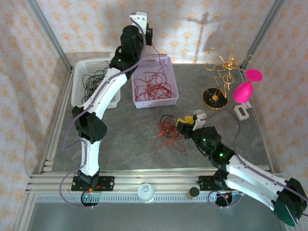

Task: Untangle the cables

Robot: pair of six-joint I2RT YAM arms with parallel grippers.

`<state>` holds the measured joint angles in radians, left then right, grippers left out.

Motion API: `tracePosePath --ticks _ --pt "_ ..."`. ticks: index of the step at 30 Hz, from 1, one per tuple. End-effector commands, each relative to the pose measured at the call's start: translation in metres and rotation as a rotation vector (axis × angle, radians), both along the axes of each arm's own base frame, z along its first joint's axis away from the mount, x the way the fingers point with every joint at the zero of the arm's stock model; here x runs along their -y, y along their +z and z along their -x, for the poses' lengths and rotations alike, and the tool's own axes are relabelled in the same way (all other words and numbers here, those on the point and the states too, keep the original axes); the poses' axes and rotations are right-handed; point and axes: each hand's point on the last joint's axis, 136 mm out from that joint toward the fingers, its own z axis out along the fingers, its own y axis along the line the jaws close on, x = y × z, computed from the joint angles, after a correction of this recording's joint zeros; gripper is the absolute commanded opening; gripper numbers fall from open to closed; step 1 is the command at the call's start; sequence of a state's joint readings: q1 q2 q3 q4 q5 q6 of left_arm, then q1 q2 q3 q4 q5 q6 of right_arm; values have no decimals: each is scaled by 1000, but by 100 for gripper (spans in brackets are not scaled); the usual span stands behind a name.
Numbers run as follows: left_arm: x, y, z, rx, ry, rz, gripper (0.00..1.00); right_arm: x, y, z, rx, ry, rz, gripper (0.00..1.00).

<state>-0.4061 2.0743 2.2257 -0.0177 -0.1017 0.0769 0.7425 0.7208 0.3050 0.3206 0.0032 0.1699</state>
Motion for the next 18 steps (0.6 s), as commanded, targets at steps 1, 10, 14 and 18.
tracePosePath --ticks 1,10,14,18 --pt "22 -40 -13 -78 -112 104 0 6 0 -5 -15 -47 -20 46" --pt "37 -157 -21 -298 -163 130 0 8 -13 -16 -98 -112 2 47" --pt "36 -202 -21 -388 -146 112 0 19 -18 -21 -133 -193 -7 47" --pt "29 -250 -23 -487 -113 84 0 24 -23 -24 -157 -223 -37 48"
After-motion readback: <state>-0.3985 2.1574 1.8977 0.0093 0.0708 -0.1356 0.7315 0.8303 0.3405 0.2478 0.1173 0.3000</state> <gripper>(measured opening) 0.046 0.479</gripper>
